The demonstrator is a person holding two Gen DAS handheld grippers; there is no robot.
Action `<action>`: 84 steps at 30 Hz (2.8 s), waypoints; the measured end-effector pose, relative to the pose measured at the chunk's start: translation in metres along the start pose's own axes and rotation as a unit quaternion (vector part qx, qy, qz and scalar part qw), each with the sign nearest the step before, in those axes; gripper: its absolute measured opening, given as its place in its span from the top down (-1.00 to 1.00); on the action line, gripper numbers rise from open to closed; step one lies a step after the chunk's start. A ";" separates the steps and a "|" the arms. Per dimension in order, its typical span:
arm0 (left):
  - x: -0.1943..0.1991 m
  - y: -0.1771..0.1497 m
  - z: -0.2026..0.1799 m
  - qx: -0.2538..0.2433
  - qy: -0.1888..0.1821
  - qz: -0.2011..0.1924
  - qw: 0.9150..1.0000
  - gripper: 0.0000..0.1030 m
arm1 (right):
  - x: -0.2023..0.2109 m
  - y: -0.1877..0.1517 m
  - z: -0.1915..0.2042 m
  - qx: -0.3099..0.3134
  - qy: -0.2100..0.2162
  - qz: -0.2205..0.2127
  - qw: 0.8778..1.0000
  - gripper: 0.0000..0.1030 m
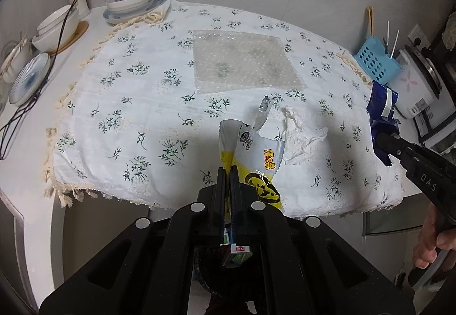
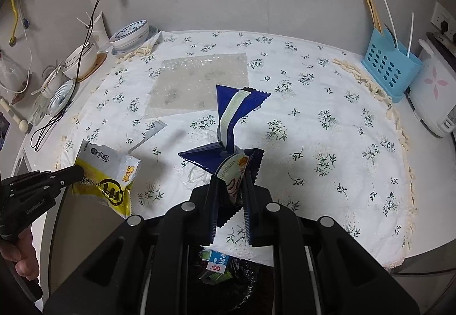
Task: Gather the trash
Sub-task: 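Carry the yellow bag and blue wrapper past the table edge toward the bin, then open the left tool to drop the yellow bag while the right tool drops the blue wrapper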
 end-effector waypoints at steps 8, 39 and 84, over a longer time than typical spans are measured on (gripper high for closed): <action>0.018 -0.014 -0.001 -0.003 -0.012 -0.005 1.000 0.97 | 0.017 -0.018 0.011 0.002 0.005 -0.002 1.000 0.73; 0.026 -0.116 -0.004 -0.014 -0.030 0.046 0.998 0.97 | 0.039 -0.119 0.037 0.011 0.045 0.046 0.998 0.73; -0.096 -0.212 -0.012 -0.020 -0.030 0.121 0.992 0.96 | -0.085 -0.265 0.025 0.012 0.028 0.195 0.980 0.73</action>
Point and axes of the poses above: each gripper's, at about its wrist camera, not at the fingertips, and x roughly against the way its jaws point, z to its left, y to its top, the point moved 4 cm from there along -x, roughly the way its jaws point, and after that the axes turned 8 degrees about -z, right-handed, at the moved point
